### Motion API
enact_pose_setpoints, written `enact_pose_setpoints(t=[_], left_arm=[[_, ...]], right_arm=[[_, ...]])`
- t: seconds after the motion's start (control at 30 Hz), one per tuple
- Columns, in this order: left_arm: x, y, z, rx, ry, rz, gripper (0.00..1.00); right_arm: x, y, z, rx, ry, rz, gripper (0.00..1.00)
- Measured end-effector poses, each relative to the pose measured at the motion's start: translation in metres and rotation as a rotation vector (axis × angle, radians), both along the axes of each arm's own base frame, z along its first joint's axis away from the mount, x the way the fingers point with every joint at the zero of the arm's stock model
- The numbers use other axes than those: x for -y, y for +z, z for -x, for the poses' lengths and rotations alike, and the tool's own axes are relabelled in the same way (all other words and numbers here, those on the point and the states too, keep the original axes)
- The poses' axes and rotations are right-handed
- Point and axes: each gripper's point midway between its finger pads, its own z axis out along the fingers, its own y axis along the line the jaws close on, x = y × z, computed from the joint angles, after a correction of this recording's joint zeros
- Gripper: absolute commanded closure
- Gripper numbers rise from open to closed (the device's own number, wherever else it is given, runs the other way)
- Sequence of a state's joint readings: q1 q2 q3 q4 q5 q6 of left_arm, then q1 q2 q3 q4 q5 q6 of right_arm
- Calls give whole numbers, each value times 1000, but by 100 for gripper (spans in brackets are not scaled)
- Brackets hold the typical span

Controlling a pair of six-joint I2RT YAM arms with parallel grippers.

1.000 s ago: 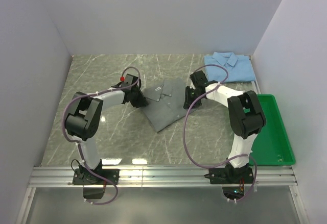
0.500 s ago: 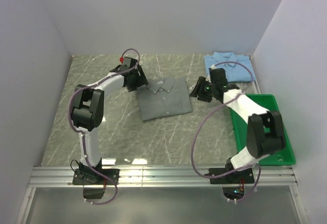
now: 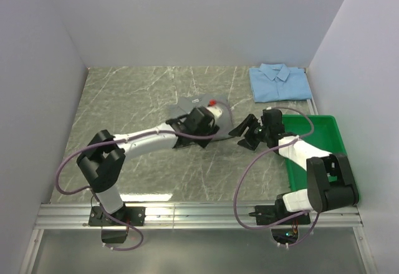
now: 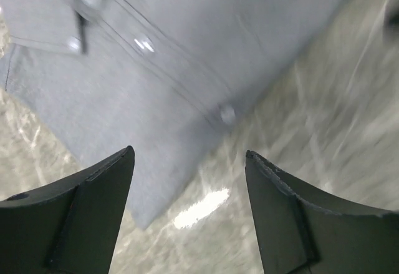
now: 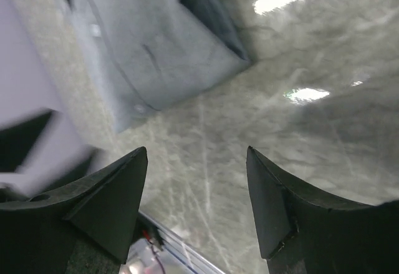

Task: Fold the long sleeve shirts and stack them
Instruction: Neatly place the folded shirt to the corner

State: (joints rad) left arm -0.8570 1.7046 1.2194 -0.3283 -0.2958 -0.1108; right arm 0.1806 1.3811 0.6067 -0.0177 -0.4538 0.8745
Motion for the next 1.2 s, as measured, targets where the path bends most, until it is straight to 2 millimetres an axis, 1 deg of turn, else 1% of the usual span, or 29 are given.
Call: enact_pose_setpoints(t=[0.07,0.13,0.3,0.4,0.47,0.57,0.6,0.67,0.7,0.77,0.8,0.83,0.87,1.0,1.1,1.2], left_arm=[[0,-15,15,18,-68,-98,23],[-5,-29,20,36,-104,-193,23],[-19,-54,13,61,-106,-328,24],[-27,-66,10,73,-98,-381,25],[-29,-70,8,81,-98,-401,26],[-27,-71,3,103,-90,-403,37],[-27,-72,3,105,-90,-405,44],[-25,-74,2,105,-88,-401,55],[-25,-76,2,101,-85,-396,70],[-24,-79,3,92,-83,-391,82],[-23,-80,4,87,-82,-384,92],[-23,-80,4,83,-78,-378,97],[-21,-81,5,77,-77,-368,99],[-8,-76,5,41,-71,-302,100],[6,-68,3,8,-59,-223,100],[20,-58,-2,-28,-40,-148,100]], right_arm=[[-2,6,-3,23,-15,-26,27],[-3,14,-6,57,-33,-53,27],[-4,24,-7,89,-58,-90,25],[-6,27,-9,95,-63,-104,25],[-6,27,-9,98,-67,-115,25],[-7,24,-6,89,-74,-130,25],[-7,23,-5,84,-79,-136,25],[-8,21,-4,73,-93,-152,25],[-8,20,-4,72,-103,-165,25],[-9,16,-3,55,-128,-188,23],[-9,13,-2,46,-144,-197,21],[-9,10,-1,36,-157,-204,19],[-10,8,-1,27,-168,-206,19],[-21,7,-3,24,-183,-223,17],[-29,6,-7,29,-190,-239,16],[-38,-2,-9,15,-195,-243,16]])
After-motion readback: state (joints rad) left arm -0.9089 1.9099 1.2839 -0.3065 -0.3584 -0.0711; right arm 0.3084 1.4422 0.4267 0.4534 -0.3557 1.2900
